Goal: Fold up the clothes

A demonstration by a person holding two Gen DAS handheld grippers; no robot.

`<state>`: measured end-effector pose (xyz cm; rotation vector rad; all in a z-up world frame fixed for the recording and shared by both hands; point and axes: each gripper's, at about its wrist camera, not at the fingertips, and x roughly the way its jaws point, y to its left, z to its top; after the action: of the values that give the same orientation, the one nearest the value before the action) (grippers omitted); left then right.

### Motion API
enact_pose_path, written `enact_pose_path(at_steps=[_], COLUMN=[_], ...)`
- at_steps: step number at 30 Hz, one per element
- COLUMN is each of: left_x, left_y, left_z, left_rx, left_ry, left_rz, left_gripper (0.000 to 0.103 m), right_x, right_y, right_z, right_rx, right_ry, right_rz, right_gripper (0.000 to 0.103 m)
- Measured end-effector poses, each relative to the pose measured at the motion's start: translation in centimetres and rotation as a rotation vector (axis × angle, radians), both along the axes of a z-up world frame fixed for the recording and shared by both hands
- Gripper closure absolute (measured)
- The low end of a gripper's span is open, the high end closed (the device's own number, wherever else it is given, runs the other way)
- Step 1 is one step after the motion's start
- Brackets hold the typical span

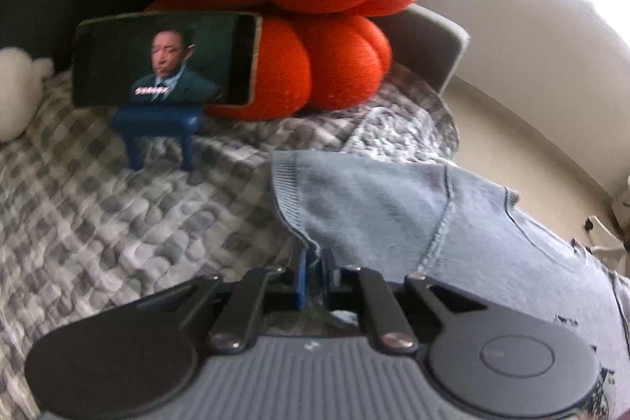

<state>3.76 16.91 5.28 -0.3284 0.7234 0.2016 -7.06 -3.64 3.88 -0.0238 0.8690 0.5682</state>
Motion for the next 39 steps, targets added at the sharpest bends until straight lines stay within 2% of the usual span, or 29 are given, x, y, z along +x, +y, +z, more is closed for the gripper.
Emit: enact_pose_path(at_steps=[6, 11, 13, 16, 18, 20, 22, 24, 26, 28, 30, 32, 34, 36, 39], left_x=[-0.8, -2.2, -2.5, -2.6, -2.5, -2.5, -2.6, -2.9, -3.5, -4.0, -3.8, -3.3, -3.0, -3.0, -3.3], left_y=[-1.9, -7.6, -9.6, -11.1, -10.8, -9.5, -7.9, -6.4, -5.0, -2.9, -0.7, 0.8, 1.4, 1.4, 0.6], left_z=[1.4, 2.3, 1.7, 0.5, 0.1, 0.4, 0.8, 1.3, 1.8, 2.0, 1.6, 0.7, -0.1, -0.3, -0.1], left_rx=[-0.025, 0.117, 0.143, 0.139, 0.09, 0.015, -0.044, -0.084, -0.089, -0.133, -0.194, -0.232, -0.234, -0.228, -0.186], left_ry=[-0.114, -0.197, -0.174, -0.113, -0.088, -0.084, -0.095, -0.105, -0.115, -0.119, -0.083, -0.019, 0.03, 0.045, 0.047], left_rz=[-0.064, -0.271, -0.375, -0.499, -0.536, -0.532, -0.508, -0.48, -0.439, -0.356, -0.247, -0.158, -0.125, -0.132, -0.187], left_gripper=[0.097, 0.096, 0.096, 0.094, 0.091, 0.084, 0.072, 0.072, 0.072, 0.07, 0.069, 0.069, 0.069, 0.069, 0.068], right_x=[0.9, 2.5, 3.1, 3.9, 4.2, 4.3, 4.4, 4.5, 4.6, 4.7, 5.1, 6.2, 7.4, 9.2, 12.1], right_y=[-1.4, -4.7, -6.4, -8.4, -9.4, -9.7, -9.5, -9.0, -8.1, -6.9, -5.3, -3.8, -3.0, -2.1, -0.5], right_z=[0.3, 0.7, 0.9, 1.0, 1.0, 1.0, 0.9, 0.9, 1.0, 1.4, 1.6, 1.5, 1.4, 1.4, 1.5], right_rx=[0.067, 0.139, 0.152, 0.151, 0.161, 0.178, 0.182, 0.162, 0.118, 0.049, -0.028, -0.057, -0.037, -0.015, -0.03], right_ry=[0.038, 0.084, 0.087, 0.083, 0.089, 0.098, 0.1, 0.09, 0.062, -0.005, -0.087, -0.131, -0.135, -0.139, -0.174], right_rz=[-0.062, -0.204, -0.271, -0.359, -0.396, -0.41, -0.4, -0.379, -0.348, -0.3, -0.242, -0.193, -0.162, -0.134, -0.102], right_gripper=[0.065, 0.065, 0.065, 0.064, 0.064, 0.064, 0.064, 0.064, 0.064, 0.064, 0.064, 0.064, 0.064, 0.064, 0.064])
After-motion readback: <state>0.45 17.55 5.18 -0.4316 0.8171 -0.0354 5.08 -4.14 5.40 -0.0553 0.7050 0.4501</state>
